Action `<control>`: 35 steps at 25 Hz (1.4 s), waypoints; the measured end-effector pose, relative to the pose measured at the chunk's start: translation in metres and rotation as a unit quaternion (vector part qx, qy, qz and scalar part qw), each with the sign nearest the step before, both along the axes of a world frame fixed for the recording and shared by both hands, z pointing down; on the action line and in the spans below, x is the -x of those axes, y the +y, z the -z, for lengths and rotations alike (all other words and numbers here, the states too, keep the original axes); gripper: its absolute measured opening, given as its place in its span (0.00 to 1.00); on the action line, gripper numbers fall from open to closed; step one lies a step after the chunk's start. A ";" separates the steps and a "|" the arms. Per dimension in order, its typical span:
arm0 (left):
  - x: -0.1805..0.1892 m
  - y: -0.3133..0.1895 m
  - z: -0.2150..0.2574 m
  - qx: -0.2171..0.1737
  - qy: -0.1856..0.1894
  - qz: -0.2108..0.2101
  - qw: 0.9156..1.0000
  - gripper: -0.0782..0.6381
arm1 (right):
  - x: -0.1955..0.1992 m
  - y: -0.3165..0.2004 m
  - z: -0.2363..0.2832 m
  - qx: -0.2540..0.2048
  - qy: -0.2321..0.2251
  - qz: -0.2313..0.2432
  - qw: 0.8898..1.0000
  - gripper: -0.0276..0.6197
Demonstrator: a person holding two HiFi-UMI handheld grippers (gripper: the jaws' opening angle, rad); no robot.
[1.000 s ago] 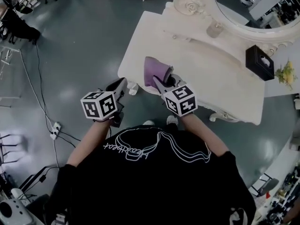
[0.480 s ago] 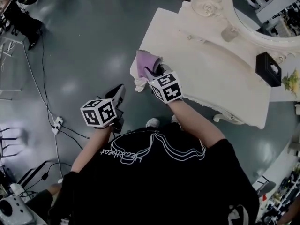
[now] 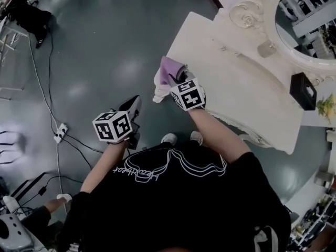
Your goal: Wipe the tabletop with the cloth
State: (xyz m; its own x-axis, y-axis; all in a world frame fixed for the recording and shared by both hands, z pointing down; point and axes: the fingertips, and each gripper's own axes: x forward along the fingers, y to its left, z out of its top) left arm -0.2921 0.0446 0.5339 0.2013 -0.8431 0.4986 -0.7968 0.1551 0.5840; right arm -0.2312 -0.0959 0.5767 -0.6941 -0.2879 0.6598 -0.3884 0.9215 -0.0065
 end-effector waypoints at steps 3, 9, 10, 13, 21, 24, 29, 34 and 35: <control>0.002 0.001 -0.001 0.002 0.001 0.004 1.000 0.12 | -0.001 -0.003 -0.004 0.000 0.010 -0.003 1.000 0.12; -0.001 -0.003 0.007 -0.006 -0.005 -0.002 1.000 0.12 | -0.006 -0.003 -0.012 0.009 0.023 -0.008 1.000 0.12; -0.002 -0.005 0.008 -0.008 -0.005 -0.003 1.000 0.12 | -0.007 -0.003 -0.012 0.013 0.022 -0.010 1.000 0.12; -0.009 -0.008 0.008 -0.009 0.003 -0.008 1.000 0.12 | -0.011 -0.003 -0.015 0.017 0.022 -0.011 1.000 0.12; -0.018 -0.011 0.006 -0.005 0.023 -0.017 1.000 0.12 | -0.022 -0.003 -0.016 -0.006 0.031 -0.008 0.999 0.12; -0.020 -0.011 0.003 0.002 0.026 -0.020 0.999 0.12 | -0.032 -0.002 -0.016 -0.008 0.033 -0.014 0.999 0.12; -0.033 -0.017 0.011 -0.008 0.025 -0.039 0.999 0.12 | -0.051 0.000 -0.014 -0.015 0.034 -0.017 0.999 0.12; -0.047 -0.024 0.017 -0.011 0.017 -0.058 0.998 0.12 | -0.074 0.000 -0.012 -0.022 0.037 -0.027 0.999 0.12; -0.051 -0.025 0.017 -0.012 0.018 -0.061 0.998 0.12 | -0.079 0.000 -0.013 -0.025 0.039 -0.027 0.999 0.12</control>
State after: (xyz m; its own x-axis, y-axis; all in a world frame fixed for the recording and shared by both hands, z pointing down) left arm -0.2410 0.0197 0.5167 0.3213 -0.8224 0.4695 -0.7869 0.0439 0.6155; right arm -0.1527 -0.0957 0.5895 -0.6232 -0.3570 0.6958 -0.4347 0.8978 0.0712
